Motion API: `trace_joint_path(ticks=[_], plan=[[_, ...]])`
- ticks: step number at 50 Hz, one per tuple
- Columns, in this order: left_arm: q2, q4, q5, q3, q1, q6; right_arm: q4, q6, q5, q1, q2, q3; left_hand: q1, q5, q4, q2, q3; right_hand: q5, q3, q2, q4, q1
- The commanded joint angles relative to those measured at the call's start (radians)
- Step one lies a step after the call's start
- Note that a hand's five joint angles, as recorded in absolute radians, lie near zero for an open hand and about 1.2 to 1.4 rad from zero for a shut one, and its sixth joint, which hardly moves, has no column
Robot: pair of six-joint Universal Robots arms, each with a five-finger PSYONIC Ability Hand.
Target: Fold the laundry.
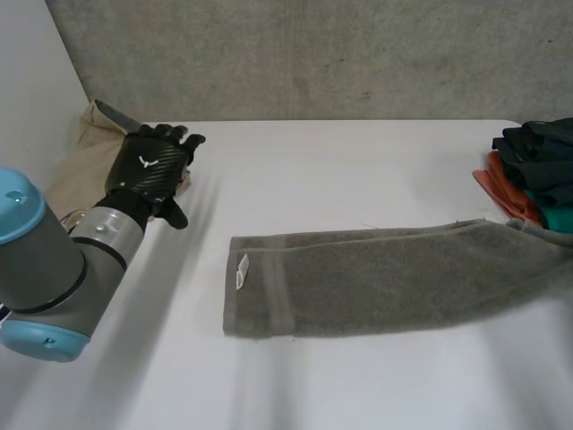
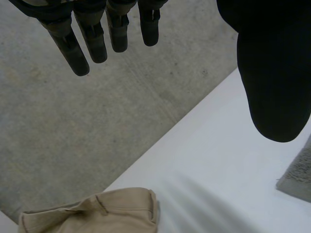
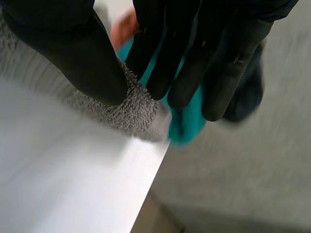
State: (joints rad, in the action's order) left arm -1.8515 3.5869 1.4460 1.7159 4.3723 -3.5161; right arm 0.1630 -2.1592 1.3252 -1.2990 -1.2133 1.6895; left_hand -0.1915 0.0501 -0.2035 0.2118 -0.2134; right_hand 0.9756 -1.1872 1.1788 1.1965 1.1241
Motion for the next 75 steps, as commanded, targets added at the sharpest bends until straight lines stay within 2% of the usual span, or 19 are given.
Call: trace_joint_path(ticks=[1, 8, 13, 20, 21, 22, 24, 28, 34, 41, 46, 47, 52, 57, 62, 69, 71, 73, 75], plan=[[0.063, 0.0, 0.002, 0.024, 0.026, 0.002, 0.148, -0.013, -0.024, -0.355, -0.041, -0.036, -0.01, -0.023, 0.002, -0.01, 0.012, 0.246, -0.209, 0.217, 0.2, 0.272], [0.103, 0.0, 0.005, 0.047, 0.027, 0.002, 0.291, -0.01, -0.141, -0.704, -0.026, -0.033, -0.01, -0.023, 0.002, -0.01, 0.012, 0.246, -0.209, 0.217, 0.2, 0.272], [0.104, 0.0, 0.004, 0.064, 0.016, 0.002, 0.296, 0.018, -0.227, -0.935, 0.138, -0.045, -0.007, -0.026, 0.005, -0.013, 0.015, 0.246, -0.209, 0.217, 0.2, 0.272], [0.101, 0.001, 0.002, 0.068, 0.004, 0.002, 0.282, 0.053, -0.204, -1.026, 0.21, -0.059, -0.004, -0.029, 0.008, -0.016, 0.018, 0.246, -0.209, 0.217, 0.2, 0.272], [0.101, 0.003, 0.002, 0.067, 0.0, 0.003, 0.28, 0.035, -0.177, -1.023, 0.203, -0.057, -0.004, -0.029, 0.008, -0.016, 0.018, -0.328, 0.365, -0.357, -0.375, -0.302], [0.101, 0.003, 0.001, 0.064, -0.007, 0.002, 0.28, 0.018, -0.155, -1.022, 0.199, -0.057, -0.004, -0.029, 0.008, -0.016, 0.018, -0.663, 0.7, -0.691, -0.709, -0.636], [0.098, 0.003, 0.001, 0.057, -0.013, 0.002, 0.285, -0.064, -0.083, -1.02, 0.178, -0.053, -0.004, -0.029, 0.008, -0.016, 0.018, -0.976, 1.013, -1.004, -1.022, -0.95], [0.094, 0.006, 0.001, 0.042, -0.028, 0.002, 0.261, -0.264, 0.009, -0.949, 0.071, -0.034, -0.004, -0.029, 0.008, -0.016, 0.018, -0.976, 1.013, -1.004, -1.022, -0.95], [0.086, 0.035, 0.001, 0.034, -0.036, 0.002, 0.087, -0.513, 0.011, -0.821, 0.009, 0.015, -0.004, -0.029, 0.008, -0.016, 0.018, -0.976, 1.013, -1.004, -1.022, -0.95], [0.058, 0.047, 0.001, 0.036, -0.063, 0.0, -0.057, -0.437, 0.031, -0.636, 0.018, 0.104, -0.004, -0.029, 0.008, -0.016, 0.018, -0.975, 1.012, -1.004, -1.021, -0.949], [0.052, 0.047, 0.001, 0.037, -0.066, 0.0, -0.007, -0.308, 0.051, -0.54, 0.02, 0.13, -0.004, -0.029, 0.008, -0.016, 0.018, 0.203, -0.166, 0.175, 0.157, 0.23], [0.052, 0.047, 0.001, 0.037, -0.066, 0.0, 0.031, -0.279, 0.067, -0.528, 0.018, 0.127, -0.004, -0.029, 0.008, -0.016, 0.018, 0.246, -0.209, 0.217, 0.199, 0.272], [0.055, 0.044, 0.002, 0.042, -0.068, 0.0, 0.177, -0.24, 0.135, -0.598, 0.008, 0.096, -0.004, -0.029, 0.008, -0.016, 0.018, 0.246, -0.209, 0.217, 0.2, 0.272], [0.067, 0.044, 0.005, 0.048, -0.068, -0.001, 0.306, -0.231, 0.121, -0.811, 0.005, 0.039, -0.007, -0.026, 0.005, -0.013, 0.015, 0.246, -0.209, 0.217, 0.2, 0.272], [0.081, 0.041, 0.011, 0.053, -0.066, -0.001, 0.437, -0.211, 0.014, -1.0, 0.047, 0.039, -0.004, -0.029, 0.008, -0.016, 0.017, 0.246, -0.209, 0.217, 0.2, 0.272], [0.087, 0.035, 0.014, 0.057, -0.068, -0.001, 0.356, -0.099, -0.121, -1.08, 0.181, 0.052, -0.01, -0.023, 0.002, -0.01, 0.012, 0.246, -0.209, 0.217, 0.2, 0.272], [0.087, 0.033, 0.017, 0.054, -0.069, 0.002, 0.316, -0.09, -0.11, -1.074, 0.173, 0.05, -0.016, -0.017, -0.004, -0.004, 0.006, -0.094, 0.131, -0.122, -0.14, -0.068], [0.087, 0.035, 0.023, 0.051, -0.073, 0.006, 0.276, -0.117, -0.094, -1.065, 0.154, 0.044, -0.019, -0.014, -0.007, -0.001, 0.003, -0.832, 0.869, -0.86, -0.878, -0.806], [0.089, 0.033, 0.042, 0.035, -0.085, 0.019, 0.265, -0.16, -0.077, -1.051, 0.123, 0.038, -0.022, -0.011, -0.01, 0.002, 0.0, -0.976, 1.013, -1.004, -1.022, -0.95]])
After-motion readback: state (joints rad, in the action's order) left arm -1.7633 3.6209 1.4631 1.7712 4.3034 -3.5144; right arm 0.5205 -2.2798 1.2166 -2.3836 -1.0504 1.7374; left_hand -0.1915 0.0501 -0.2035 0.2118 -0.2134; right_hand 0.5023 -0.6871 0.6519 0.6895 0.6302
